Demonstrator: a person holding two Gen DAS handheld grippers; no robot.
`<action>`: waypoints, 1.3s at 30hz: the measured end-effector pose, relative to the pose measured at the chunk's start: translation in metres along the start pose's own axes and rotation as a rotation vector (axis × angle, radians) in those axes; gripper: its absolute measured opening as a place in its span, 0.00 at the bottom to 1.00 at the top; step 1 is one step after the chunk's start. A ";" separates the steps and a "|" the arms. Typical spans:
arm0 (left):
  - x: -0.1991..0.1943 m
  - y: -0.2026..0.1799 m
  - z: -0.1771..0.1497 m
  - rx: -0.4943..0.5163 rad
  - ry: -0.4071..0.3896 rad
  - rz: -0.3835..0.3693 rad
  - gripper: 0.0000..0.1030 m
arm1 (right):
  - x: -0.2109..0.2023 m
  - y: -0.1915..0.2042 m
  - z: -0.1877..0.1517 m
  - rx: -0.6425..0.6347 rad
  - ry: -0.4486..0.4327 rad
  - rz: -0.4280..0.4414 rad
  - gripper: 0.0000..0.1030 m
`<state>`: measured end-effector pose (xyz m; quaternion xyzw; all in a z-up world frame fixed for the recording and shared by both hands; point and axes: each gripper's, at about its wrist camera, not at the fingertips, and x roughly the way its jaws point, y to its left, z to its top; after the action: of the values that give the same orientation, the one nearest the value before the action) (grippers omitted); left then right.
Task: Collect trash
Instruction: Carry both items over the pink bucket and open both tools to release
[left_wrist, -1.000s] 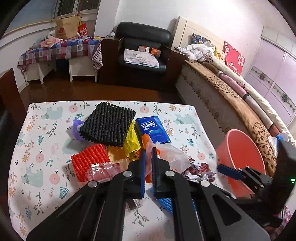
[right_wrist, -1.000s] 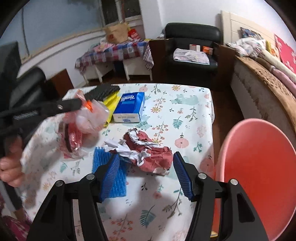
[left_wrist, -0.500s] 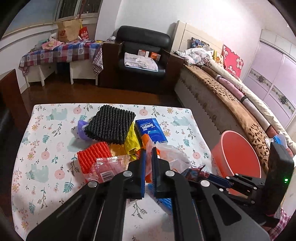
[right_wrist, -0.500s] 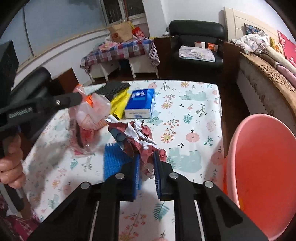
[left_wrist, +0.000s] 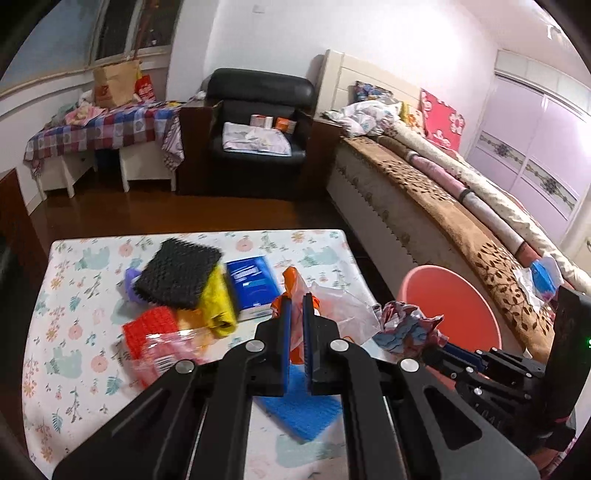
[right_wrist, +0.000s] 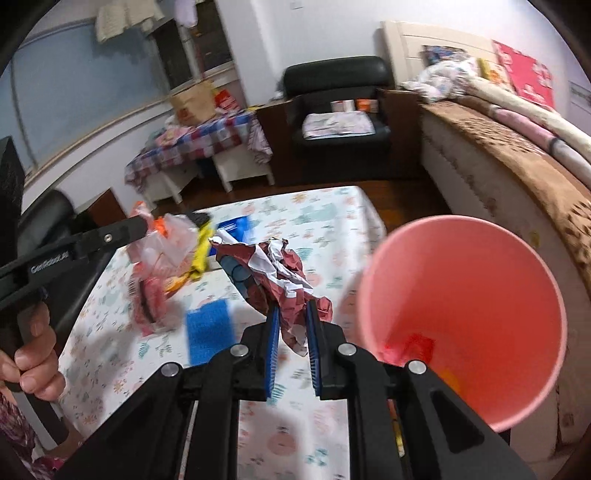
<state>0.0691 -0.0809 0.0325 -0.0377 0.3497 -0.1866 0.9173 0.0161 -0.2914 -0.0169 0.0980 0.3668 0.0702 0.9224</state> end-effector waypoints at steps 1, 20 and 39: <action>0.002 -0.008 0.001 0.011 0.000 -0.012 0.05 | -0.004 -0.007 0.000 0.014 -0.006 -0.017 0.13; 0.045 -0.116 -0.007 0.170 0.061 -0.122 0.05 | -0.038 -0.110 -0.013 0.210 -0.038 -0.241 0.13; 0.094 -0.162 -0.029 0.236 0.153 -0.134 0.05 | -0.022 -0.138 -0.028 0.267 0.026 -0.281 0.14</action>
<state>0.0631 -0.2642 -0.0160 0.0614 0.3907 -0.2898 0.8716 -0.0107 -0.4263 -0.0544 0.1663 0.3950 -0.1072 0.8971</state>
